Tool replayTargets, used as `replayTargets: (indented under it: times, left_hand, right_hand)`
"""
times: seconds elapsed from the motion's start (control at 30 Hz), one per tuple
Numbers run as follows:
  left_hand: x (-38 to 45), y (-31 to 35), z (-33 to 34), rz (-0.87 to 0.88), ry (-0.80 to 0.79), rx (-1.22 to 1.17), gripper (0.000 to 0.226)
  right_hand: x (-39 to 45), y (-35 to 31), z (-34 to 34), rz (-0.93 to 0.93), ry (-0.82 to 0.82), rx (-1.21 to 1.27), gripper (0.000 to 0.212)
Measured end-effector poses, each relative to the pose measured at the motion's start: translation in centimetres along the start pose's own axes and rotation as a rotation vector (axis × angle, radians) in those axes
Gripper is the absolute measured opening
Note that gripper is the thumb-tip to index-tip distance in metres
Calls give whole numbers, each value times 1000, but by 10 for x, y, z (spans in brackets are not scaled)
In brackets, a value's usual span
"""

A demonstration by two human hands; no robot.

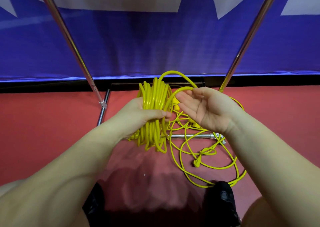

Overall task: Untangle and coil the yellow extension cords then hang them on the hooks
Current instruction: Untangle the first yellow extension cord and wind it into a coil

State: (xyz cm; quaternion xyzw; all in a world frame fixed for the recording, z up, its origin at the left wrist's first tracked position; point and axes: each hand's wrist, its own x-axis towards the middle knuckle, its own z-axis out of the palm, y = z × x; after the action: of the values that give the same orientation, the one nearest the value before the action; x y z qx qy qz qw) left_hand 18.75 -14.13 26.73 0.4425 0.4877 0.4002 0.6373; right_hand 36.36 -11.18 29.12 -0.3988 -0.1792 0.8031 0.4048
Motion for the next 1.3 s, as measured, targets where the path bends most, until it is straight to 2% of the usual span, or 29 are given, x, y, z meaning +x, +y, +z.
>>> replayTargets:
  times: [0.03,0.07,0.13,0.17,0.2,0.23,0.33,0.47,0.53,0.63,0.7,0.8,0.93,1.07,1.17,1.23,1.3]
  left_hand:
    - [1,1,1,-5,34,-38,17]
    - [1,3,2,-16,71,-92,16]
    - [4,6,0,-38,138,-203,16]
    - [5,8,-2,-47,165,-254,17]
    - [7,9,-4,-54,186,-297,19]
    - [8,9,-6,-61,204,-331,20]
    - [10,11,-12,-82,233,-373,12]
    - [13,11,-22,-45,265,-344,26]
    - [15,10,-25,-32,306,-301,22]
    - [17,8,-32,-46,369,-172,10]
    - [17,9,-36,-67,371,-116,7]
    - [14,11,-36,-82,342,-107,7]
    - [10,13,-32,-92,264,-81,11]
    - [9,11,-26,-96,179,-51,10]
    - [9,8,-23,-83,127,-29,8]
    - [8,6,-21,-69,93,18,17]
    - [7,5,-19,-62,66,35,12]
  right_hand:
    - [1,1,0,-29,-10,-104,25]
    - [2,3,-2,-70,-4,-323,25]
    - [3,15,-9,-211,6,-1030,25]
    - [4,24,-12,-255,-53,-1322,25]
    - [5,32,-15,-255,-127,-1500,25]
    - [7,39,-17,-223,-177,-1564,23]
    - [6,41,-16,-186,-171,-1481,6]
    - [2,28,-16,-271,-149,-1349,9]
    - [2,25,-20,-420,-64,-1377,8]
    - [1,17,-27,-626,151,-1487,8]
    - [-2,12,-28,-656,205,-1589,8]
    - [-7,12,-25,-529,151,-1764,12]
    - [-17,15,-15,-358,-49,-1925,10]
    - [-25,17,-5,-321,-252,-1884,14]
    - [-24,14,1,-445,-245,-1746,9]
    - [-20,11,1,-625,-154,-1652,10]
    - [-17,9,0,-792,-31,-1585,9]
